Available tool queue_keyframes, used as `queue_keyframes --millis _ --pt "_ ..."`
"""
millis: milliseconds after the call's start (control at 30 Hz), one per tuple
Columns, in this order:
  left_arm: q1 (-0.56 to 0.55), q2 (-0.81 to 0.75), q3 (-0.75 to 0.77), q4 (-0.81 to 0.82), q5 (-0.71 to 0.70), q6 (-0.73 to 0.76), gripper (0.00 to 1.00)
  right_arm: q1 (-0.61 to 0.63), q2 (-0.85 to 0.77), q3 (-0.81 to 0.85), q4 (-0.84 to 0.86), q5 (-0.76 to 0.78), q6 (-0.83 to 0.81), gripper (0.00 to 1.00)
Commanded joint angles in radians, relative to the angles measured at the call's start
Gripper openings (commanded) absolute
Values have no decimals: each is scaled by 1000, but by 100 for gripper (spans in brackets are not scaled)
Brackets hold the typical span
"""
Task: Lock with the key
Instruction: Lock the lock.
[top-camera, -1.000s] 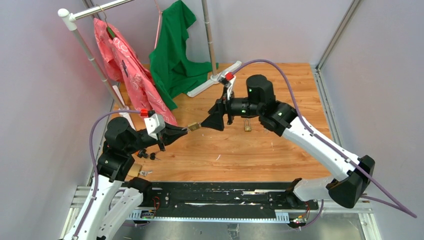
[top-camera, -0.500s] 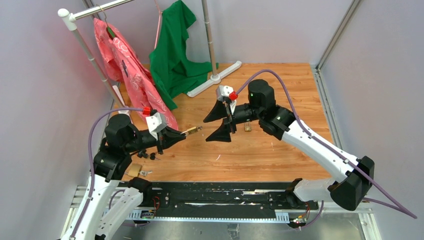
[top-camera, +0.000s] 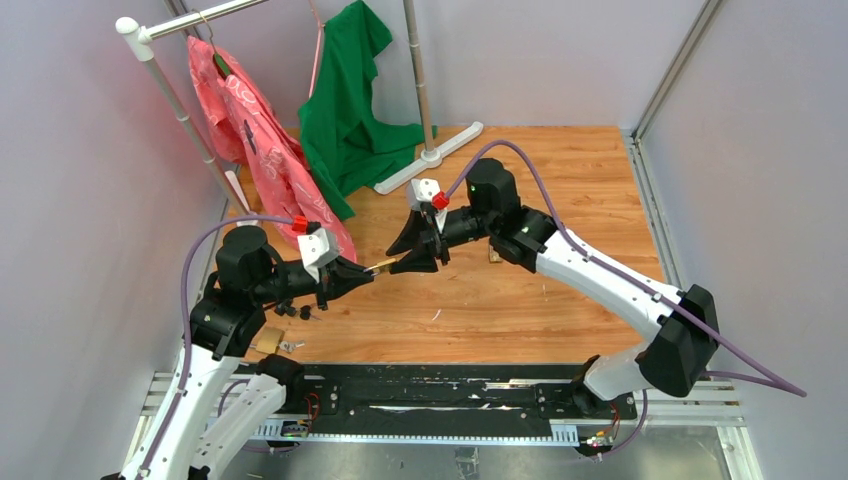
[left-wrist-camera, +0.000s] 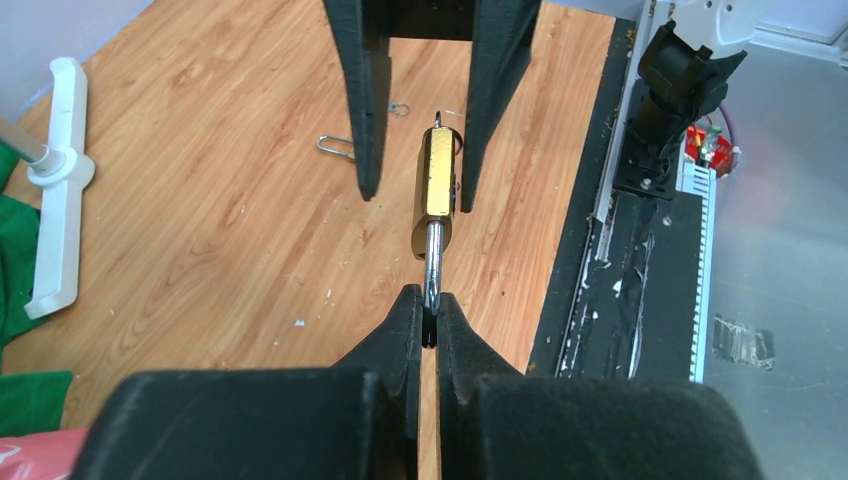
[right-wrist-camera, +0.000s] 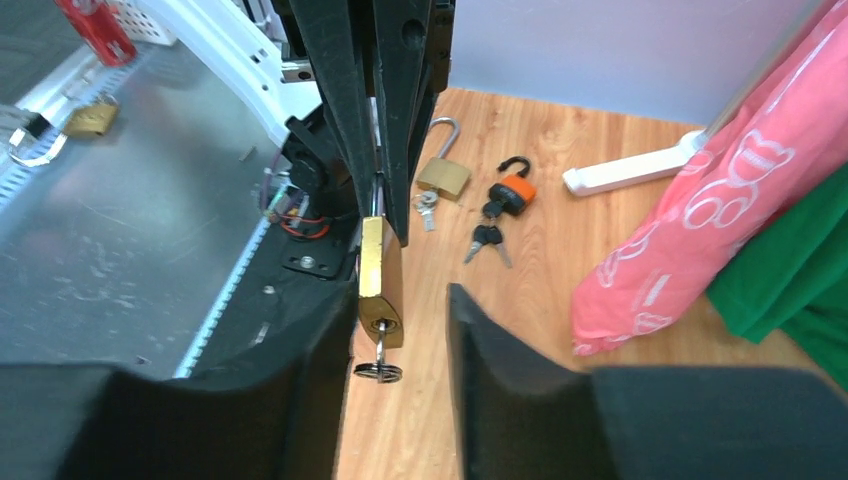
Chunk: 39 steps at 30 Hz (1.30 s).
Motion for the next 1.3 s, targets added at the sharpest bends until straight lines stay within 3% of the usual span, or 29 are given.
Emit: queue_keyframes --millis 0,100,167,267,333,367,433,533,600,667,767,867,1000,1133,1267 --pt "-12 0 17 9 22 18 0 22 -2 31 29 -1 7 33" --pt "-13 6 23 9 15 26 0 22 -2 28 14 -6 2 22" --pt "-14 10 31 10 8 30 0 22 0 30 -12 0 -13 3" --pt "-15 10 31 9 10 25 2 19 -4 38 -66 7 -22 0" --pt "-15 4 25 7 17 20 45 5 -12 37 -67 11 1 0" --pt "-15 -1 27 5 18 22 56 -9 -18 34 -58 10 26 0" --pt "-15 -10 42 -26 8 42 60 -39 -34 27 -42 -3 72 0" --pt "-15 -15 57 -30 -37 14 59 -49 -76 -9 36 -15 130 0" --pt "-15 -14 45 34 10 -31 57 -50 -111 -67 160 -41 186 0" --pt "-15 -16 16 172 78 -122 55 -51 -137 -106 238 -45 246 0" --pt "-15 -9 -36 460 122 -288 49 -51 -166 -119 249 -32 239 0" --pt "-21 6 -54 634 154 -382 49 -50 -186 -124 255 -4 234 0" --pt "-48 -28 -73 640 181 -339 39 -51 -203 -128 257 7 229 0" --pt "-48 -28 -71 640 134 -396 20 -51 -208 -117 244 10 220 0" --pt "-48 -33 -81 640 121 -397 21 -51 -218 -103 212 10 200 0"
